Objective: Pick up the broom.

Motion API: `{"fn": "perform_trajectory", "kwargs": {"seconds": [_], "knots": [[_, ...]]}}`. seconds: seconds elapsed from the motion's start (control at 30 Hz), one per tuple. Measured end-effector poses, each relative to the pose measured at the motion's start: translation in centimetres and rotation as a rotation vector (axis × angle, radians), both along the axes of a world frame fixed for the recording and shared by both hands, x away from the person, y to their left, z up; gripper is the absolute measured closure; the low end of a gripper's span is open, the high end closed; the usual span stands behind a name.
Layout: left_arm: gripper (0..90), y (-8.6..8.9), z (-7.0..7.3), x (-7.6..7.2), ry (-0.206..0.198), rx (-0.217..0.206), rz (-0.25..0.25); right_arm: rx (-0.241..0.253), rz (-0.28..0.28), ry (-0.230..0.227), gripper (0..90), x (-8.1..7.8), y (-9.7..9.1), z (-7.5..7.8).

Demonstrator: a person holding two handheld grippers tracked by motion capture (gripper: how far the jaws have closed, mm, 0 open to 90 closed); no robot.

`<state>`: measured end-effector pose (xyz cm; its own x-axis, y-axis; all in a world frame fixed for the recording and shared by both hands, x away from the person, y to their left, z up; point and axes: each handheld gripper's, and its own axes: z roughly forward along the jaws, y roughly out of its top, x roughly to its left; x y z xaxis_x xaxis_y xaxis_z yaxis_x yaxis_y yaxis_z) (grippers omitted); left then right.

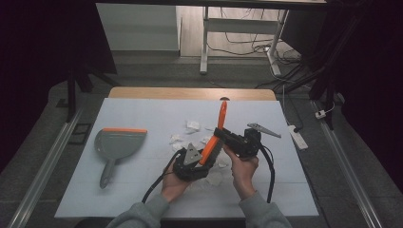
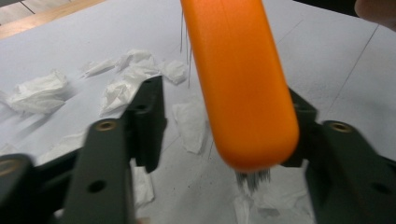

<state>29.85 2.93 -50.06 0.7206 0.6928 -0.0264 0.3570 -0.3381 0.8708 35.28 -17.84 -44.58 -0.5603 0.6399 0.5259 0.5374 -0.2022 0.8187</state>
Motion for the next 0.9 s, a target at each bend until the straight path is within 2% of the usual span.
{"fn": "perform_trajectory", "kwargs": {"seconds": [0.13,0.2,0.3,0.33,0.47,0.63,0.77,0.9], "knots": [[68.7,0.2,0.0,0.2,-0.001,-0.008,-0.008,0.008,0.002,0.005,70.1,-0.1,0.1,-0.1],[75.4,0.5,0.0,0.5,0.026,-0.033,-0.007,0.005,0.003,-0.004,70.1,-0.2,0.2,-0.1],[78.6,0.9,0.1,0.7,0.038,-0.034,-0.004,0.0,0.013,-0.016,70.0,-0.4,0.4,0.1],[79.2,1.3,0.1,0.9,0.054,-0.04,-0.012,-0.007,0.018,-0.021,69.9,-0.4,0.4,0.2],[80.2,1.9,0.2,1.2,0.077,-0.031,-0.036,-0.035,0.036,-0.033,69.5,-0.4,0.7,0.4],[80.3,2.5,0.3,1.4,0.083,-0.013,-0.051,-0.08,0.064,-0.04,67.1,-0.2,0.9,0.5],[80.3,3.7,0.8,1.7,0.093,0.016,-0.067,-0.181,0.073,-0.083,55.9,-0.4,1.1,1.0],[80.3,5.1,1.4,2.0,0.11,0.029,-0.073,-0.279,0.122,-0.108,47.8,-0.4,1.0,1.6]]}}
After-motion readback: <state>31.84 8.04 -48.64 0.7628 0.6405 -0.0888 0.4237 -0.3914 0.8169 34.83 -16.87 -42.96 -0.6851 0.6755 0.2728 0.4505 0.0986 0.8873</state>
